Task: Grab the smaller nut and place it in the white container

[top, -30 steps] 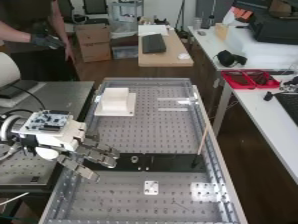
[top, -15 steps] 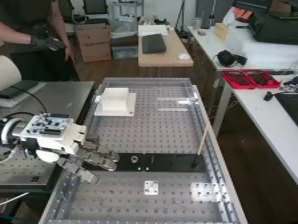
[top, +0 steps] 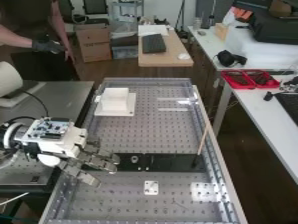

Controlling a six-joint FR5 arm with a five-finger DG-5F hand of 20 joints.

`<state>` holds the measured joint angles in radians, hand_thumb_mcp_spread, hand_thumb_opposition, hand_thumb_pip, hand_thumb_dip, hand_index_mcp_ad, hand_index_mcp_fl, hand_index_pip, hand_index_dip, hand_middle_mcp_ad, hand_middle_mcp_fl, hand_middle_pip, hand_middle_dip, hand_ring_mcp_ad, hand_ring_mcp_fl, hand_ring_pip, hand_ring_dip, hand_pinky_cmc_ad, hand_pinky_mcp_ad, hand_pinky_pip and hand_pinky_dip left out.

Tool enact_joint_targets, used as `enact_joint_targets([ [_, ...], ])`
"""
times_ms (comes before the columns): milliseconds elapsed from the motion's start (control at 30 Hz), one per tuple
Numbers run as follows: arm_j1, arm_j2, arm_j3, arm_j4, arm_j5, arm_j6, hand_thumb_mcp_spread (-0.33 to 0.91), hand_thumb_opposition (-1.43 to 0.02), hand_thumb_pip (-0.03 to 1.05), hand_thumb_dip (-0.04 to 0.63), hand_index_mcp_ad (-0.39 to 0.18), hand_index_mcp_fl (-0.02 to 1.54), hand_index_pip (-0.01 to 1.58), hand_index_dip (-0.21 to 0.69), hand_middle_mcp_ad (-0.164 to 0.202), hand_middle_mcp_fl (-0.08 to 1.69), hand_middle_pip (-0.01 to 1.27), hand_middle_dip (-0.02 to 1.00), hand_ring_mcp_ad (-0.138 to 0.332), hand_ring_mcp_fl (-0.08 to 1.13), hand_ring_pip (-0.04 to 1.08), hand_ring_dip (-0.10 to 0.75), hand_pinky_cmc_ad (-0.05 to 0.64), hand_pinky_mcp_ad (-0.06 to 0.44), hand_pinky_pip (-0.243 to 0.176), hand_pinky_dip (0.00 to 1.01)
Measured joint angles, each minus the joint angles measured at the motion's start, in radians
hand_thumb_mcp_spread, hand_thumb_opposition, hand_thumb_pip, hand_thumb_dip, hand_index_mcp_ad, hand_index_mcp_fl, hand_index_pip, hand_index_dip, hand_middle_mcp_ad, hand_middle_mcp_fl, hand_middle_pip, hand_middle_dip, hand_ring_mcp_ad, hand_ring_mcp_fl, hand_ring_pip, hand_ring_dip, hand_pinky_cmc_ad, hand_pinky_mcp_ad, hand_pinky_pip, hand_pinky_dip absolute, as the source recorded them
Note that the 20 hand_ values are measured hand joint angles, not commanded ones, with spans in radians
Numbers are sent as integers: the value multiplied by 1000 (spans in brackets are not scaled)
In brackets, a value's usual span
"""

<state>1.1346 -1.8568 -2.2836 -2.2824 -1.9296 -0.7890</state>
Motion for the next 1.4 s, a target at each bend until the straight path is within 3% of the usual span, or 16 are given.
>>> enact_joint_targets([
  [533, -14, -31, -26, 90, -13, 16, 433, -874, 698, 239, -122, 119, 1553, 236, 35, 216, 124, 253, 143, -3, 94, 129, 346, 312, 21, 192],
  [1400, -18, -48, -10, 85, -51, -99, 431, -876, 702, 236, -127, 112, 1553, 236, 30, 220, 126, 253, 148, -3, 96, 129, 332, 293, 21, 192],
])
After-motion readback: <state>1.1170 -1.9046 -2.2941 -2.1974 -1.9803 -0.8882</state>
